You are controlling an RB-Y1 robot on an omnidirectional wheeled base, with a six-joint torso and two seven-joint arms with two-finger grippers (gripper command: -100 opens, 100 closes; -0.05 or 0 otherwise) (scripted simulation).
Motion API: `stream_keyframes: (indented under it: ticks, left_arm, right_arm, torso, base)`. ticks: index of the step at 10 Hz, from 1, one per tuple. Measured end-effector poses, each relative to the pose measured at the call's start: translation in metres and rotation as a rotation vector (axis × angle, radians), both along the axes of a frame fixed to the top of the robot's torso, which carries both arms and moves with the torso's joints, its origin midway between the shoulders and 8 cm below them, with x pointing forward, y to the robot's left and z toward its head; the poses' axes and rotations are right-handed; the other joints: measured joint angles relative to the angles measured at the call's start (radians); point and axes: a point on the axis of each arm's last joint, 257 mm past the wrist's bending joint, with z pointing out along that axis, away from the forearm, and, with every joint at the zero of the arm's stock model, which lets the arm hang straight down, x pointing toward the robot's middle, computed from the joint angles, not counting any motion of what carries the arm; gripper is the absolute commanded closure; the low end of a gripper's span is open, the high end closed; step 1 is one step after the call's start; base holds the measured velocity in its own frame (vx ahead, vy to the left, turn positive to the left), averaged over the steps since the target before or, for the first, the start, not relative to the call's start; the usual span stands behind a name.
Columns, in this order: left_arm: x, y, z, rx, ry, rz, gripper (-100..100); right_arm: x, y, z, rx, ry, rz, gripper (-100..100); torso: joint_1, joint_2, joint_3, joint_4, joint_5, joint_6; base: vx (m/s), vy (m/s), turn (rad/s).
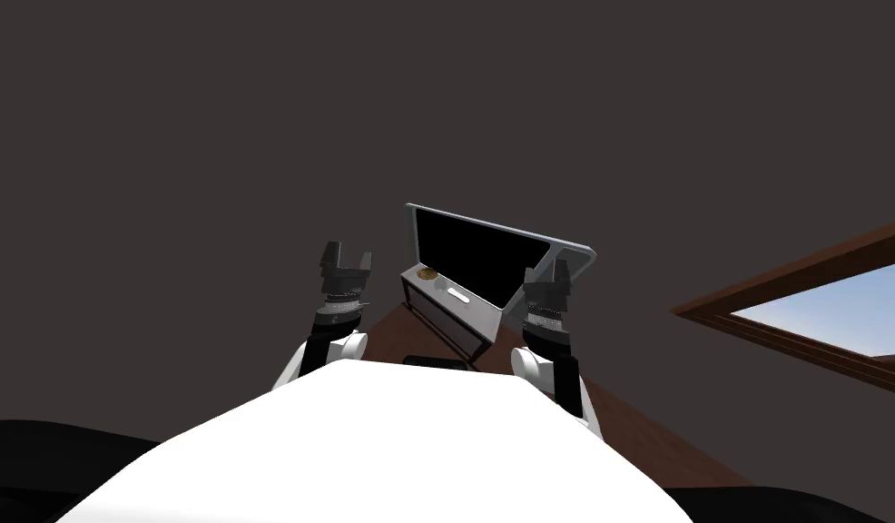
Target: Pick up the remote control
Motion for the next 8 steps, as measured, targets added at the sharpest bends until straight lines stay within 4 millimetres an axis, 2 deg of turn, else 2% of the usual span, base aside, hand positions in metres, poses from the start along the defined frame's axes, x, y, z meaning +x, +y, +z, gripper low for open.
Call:
stream_keyframes:
  ticks: [8]
  left_arm:
    - [0.000, 0.000, 0.000, 0.000, 0.000, 0.000, 0]
  right_arm:
    - [0.025, 0.032, -0.093, -0.238, 0.249, 0.071, -100]
  torso:
    - [0.002, -0.002, -0.001, 0.000, 0.000, 0.000]
  base:
    - [0.027, 0.024, 0.166]
